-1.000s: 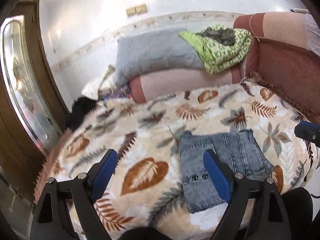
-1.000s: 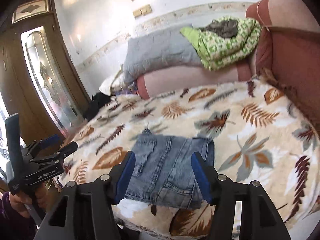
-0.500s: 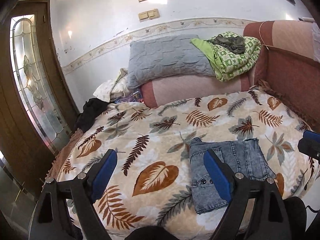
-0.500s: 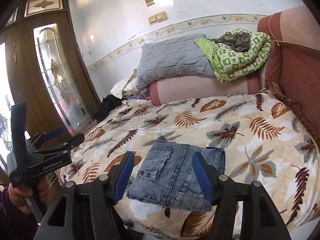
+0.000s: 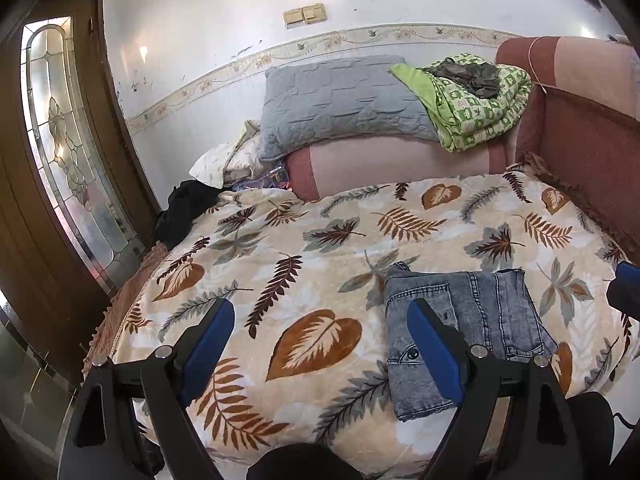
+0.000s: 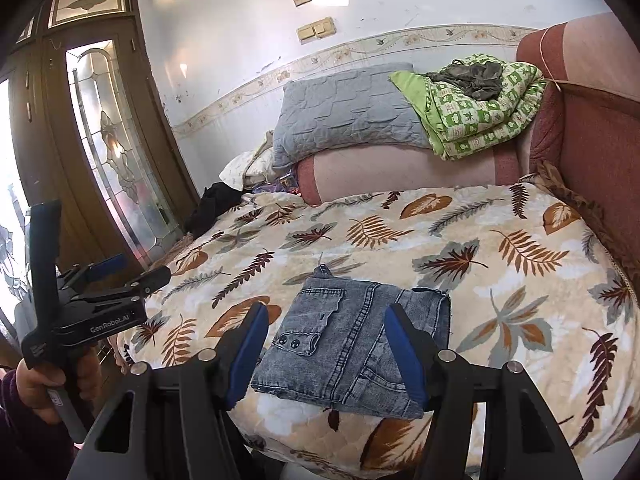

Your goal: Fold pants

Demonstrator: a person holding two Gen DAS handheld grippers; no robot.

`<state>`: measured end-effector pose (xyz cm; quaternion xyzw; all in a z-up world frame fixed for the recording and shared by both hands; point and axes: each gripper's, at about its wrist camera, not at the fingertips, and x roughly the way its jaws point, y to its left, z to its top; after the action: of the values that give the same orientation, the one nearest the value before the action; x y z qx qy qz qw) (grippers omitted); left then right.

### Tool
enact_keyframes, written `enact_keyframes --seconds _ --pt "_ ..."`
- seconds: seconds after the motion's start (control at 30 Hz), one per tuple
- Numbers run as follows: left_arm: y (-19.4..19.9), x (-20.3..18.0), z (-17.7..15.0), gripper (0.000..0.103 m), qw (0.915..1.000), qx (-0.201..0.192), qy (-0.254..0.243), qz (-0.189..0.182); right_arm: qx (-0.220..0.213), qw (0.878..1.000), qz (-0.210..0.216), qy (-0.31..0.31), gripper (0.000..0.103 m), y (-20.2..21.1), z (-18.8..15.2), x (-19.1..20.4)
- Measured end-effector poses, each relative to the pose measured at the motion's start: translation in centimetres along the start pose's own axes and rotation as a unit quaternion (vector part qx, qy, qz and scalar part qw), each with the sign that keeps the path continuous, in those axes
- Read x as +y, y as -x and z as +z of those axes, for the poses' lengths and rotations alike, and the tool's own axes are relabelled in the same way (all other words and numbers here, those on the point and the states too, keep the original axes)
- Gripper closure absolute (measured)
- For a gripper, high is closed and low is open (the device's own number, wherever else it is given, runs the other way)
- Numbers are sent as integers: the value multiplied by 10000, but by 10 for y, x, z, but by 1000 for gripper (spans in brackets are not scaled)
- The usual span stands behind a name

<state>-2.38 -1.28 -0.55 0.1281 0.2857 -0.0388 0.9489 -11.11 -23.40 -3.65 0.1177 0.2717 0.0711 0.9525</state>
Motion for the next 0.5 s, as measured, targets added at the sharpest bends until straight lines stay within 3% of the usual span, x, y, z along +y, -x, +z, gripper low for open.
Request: enact_keyframes --seconds 0.5 --pt "-10 1 -3 14 9998 199 24 29 62 10000 -2 -31 39 -3 -1 -2"
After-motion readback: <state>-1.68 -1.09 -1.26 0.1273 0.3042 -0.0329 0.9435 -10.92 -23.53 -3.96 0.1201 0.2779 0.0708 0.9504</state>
